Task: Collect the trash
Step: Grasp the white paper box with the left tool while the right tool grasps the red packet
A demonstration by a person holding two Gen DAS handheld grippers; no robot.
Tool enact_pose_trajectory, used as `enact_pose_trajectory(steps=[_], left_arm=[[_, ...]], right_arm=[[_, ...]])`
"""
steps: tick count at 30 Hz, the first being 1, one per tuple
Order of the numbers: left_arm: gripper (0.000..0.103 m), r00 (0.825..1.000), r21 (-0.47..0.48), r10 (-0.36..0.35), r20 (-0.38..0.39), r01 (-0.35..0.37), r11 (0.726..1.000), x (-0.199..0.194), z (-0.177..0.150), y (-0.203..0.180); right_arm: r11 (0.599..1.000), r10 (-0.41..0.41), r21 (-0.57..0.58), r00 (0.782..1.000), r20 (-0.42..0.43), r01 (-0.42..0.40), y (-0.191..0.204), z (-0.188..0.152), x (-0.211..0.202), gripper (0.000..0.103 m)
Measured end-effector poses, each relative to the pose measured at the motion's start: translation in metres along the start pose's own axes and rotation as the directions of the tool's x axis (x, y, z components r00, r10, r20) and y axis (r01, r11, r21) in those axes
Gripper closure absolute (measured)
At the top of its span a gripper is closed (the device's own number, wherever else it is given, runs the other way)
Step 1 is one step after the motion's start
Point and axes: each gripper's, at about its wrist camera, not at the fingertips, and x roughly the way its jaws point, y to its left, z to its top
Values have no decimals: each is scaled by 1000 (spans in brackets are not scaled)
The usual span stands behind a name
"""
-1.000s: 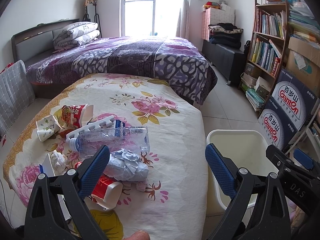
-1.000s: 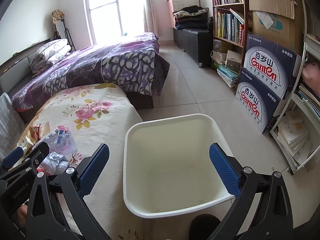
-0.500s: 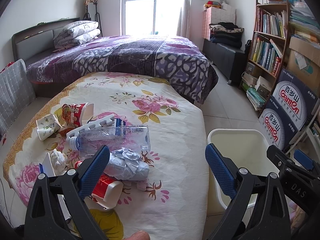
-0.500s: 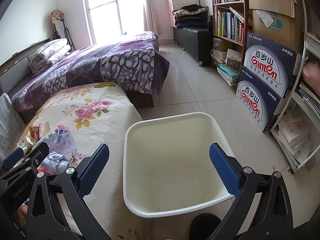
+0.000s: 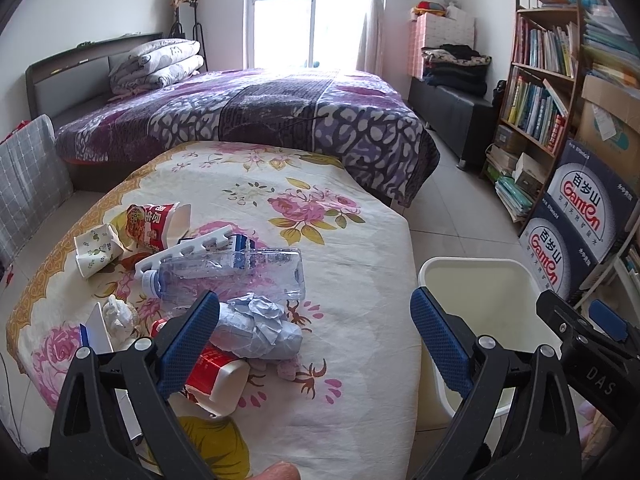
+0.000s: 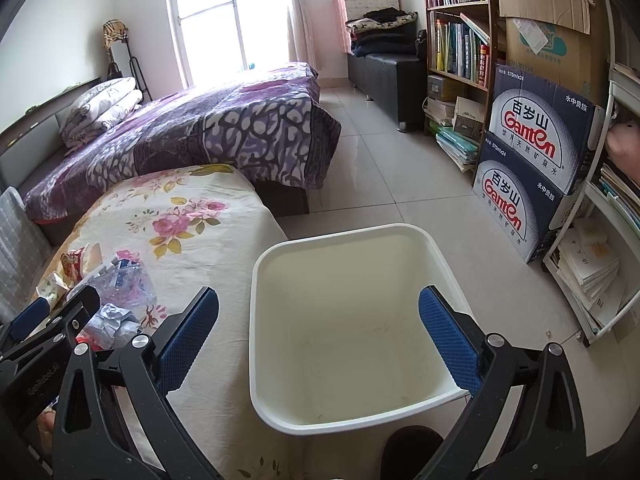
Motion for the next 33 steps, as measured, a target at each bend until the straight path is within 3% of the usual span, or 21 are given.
enact_pose_trajectory(steps=[4, 11, 15, 19, 21, 23, 24, 28, 33], left_arm=[[10, 998, -12, 2, -69, -3, 1000, 1, 2, 2], [10, 999, -65, -32, -14, 31, 997, -2, 4, 6], [10, 1000, -80, -7, -3, 7, 997, -2, 6, 12], [10, 998, -116, 63, -23, -65, 991, 1, 5, 29], [10, 993, -141, 112, -34, -115, 983, 2, 5, 42], [10, 984, -180, 168, -54, -175, 968, 4, 5, 58], [10, 978, -200, 197, -67, -207, 958, 4, 4, 67], [10, 950, -314, 272, -155, -309, 898, 8, 0, 114], [10, 890, -417, 295, -348, -429, 802, 20, -20, 172]], right_arm=[[1000, -16, -16, 999, -32, 15, 0, 0, 1, 7], [1000, 3, 6, 1000, 7, -3, -2, 1, -1, 7], [1000, 10, 8, 1000, -14, -10, 3, -1, 1, 7], [998, 59, 24, 994, -96, -57, 29, -5, 7, 7], [995, 96, 51, 978, -183, -88, 35, -3, 10, 7], [992, 122, 57, 959, -256, -111, 43, 0, 15, 7], [995, 102, 26, 960, -261, -99, 47, 1, 17, 7], [994, 95, -18, 932, -350, -108, 73, -3, 32, 7], [988, 123, -25, 889, -442, -149, 91, -11, 53, 7]])
